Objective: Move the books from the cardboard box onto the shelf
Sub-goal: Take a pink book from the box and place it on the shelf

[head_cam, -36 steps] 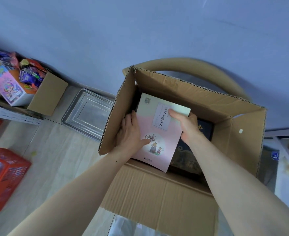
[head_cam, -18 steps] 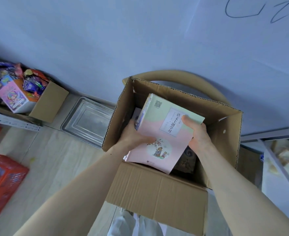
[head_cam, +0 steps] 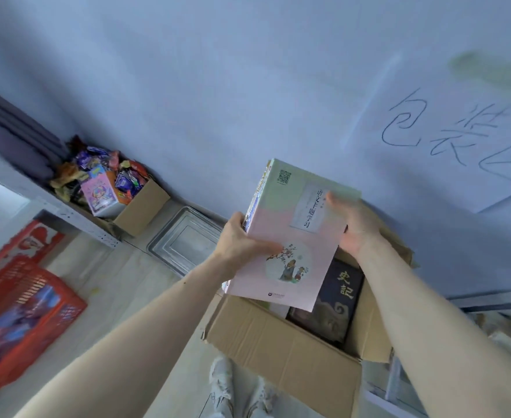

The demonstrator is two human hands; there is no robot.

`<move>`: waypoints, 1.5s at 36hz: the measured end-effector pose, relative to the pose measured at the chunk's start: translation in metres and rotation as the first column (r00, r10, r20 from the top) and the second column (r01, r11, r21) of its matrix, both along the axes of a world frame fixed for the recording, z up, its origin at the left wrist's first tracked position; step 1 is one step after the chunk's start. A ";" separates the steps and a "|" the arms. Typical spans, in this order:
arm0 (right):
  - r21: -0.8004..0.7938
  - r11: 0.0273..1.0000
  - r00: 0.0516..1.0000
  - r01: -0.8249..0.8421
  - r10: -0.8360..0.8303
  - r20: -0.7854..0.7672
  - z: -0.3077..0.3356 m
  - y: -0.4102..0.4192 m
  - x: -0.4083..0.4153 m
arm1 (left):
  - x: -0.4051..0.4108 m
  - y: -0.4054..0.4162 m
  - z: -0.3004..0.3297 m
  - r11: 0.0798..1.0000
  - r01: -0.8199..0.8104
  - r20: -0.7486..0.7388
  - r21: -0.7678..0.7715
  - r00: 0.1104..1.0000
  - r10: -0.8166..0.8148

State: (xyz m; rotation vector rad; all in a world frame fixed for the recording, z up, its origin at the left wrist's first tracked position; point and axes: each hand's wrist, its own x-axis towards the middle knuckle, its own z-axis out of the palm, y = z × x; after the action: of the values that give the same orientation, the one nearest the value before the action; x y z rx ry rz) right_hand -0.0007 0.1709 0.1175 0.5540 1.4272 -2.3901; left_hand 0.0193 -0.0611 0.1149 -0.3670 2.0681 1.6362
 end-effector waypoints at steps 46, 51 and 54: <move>0.076 0.674 0.452 -0.735 0.570 -0.686 0.385 -0.960 0.113 | 0.295 -0.799 0.333 0.516 -0.817 -0.585 0.259 0.292 0.757; 0.110 0.614 0.365 -0.782 0.593 -0.718 0.396 -1.050 0.112 | 0.299 -0.874 0.343 0.456 -0.842 -0.604 0.287 0.211 0.769; 0.101 0.595 0.341 -0.797 0.582 -0.738 0.403 -1.097 0.113 | 0.300 -0.919 0.347 0.426 -0.850 -0.610 0.309 0.167 0.775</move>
State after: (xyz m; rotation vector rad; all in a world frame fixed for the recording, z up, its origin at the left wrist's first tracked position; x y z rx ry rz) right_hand 0.1120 -0.9259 0.5205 -1.0469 1.1185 -1.9785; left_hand 0.3195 -0.9806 0.4617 -1.3202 2.7385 2.6086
